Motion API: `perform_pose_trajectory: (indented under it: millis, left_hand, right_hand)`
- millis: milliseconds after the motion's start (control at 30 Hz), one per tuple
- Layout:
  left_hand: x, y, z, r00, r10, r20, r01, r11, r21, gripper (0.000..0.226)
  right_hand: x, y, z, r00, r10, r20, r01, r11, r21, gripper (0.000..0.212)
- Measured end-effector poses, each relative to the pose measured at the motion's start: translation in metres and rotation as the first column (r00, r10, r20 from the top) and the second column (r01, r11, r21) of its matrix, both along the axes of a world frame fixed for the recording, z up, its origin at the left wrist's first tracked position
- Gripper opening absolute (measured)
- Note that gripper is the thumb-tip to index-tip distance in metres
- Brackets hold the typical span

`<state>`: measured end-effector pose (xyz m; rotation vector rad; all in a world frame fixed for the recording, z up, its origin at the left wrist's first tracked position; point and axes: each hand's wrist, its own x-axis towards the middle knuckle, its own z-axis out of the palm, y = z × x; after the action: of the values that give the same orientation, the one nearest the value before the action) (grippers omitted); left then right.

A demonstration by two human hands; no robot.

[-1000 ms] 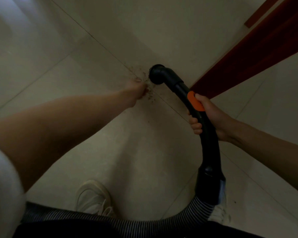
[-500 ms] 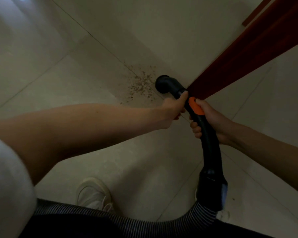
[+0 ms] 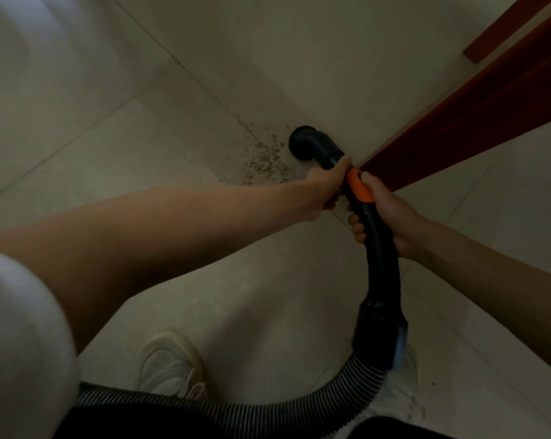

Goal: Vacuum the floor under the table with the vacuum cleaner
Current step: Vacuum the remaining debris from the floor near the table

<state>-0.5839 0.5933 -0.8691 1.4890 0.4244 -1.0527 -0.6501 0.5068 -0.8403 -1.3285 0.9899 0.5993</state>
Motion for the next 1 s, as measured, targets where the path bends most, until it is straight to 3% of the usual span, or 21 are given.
perform_pose_trajectory:
  millis: [300, 633, 1000]
  left_hand:
    - [0.023, 0.000, -0.003, 0.998, 0.042, 0.040, -0.043, 0.999, 0.028, 0.035]
    - [0.000, 0.010, -0.014, 0.995, 0.096, 0.018, -0.097, 0.995, 0.019, 0.034]
    - [0.003, 0.013, -0.015, 0.985, 0.170, 0.016, -0.171, 0.985, 0.025, 0.035]
  right_hand:
    - [0.021, 0.005, -0.006, 1.000, 0.003, 0.013, -0.004, 0.998, 0.059, 0.053]
    - [0.000, 0.014, -0.004, 0.990, 0.125, -0.065, -0.128, 0.991, -0.032, 0.059]
    - [0.009, 0.019, 0.007, 0.981, 0.181, -0.069, -0.182, 0.983, -0.014, 0.058]
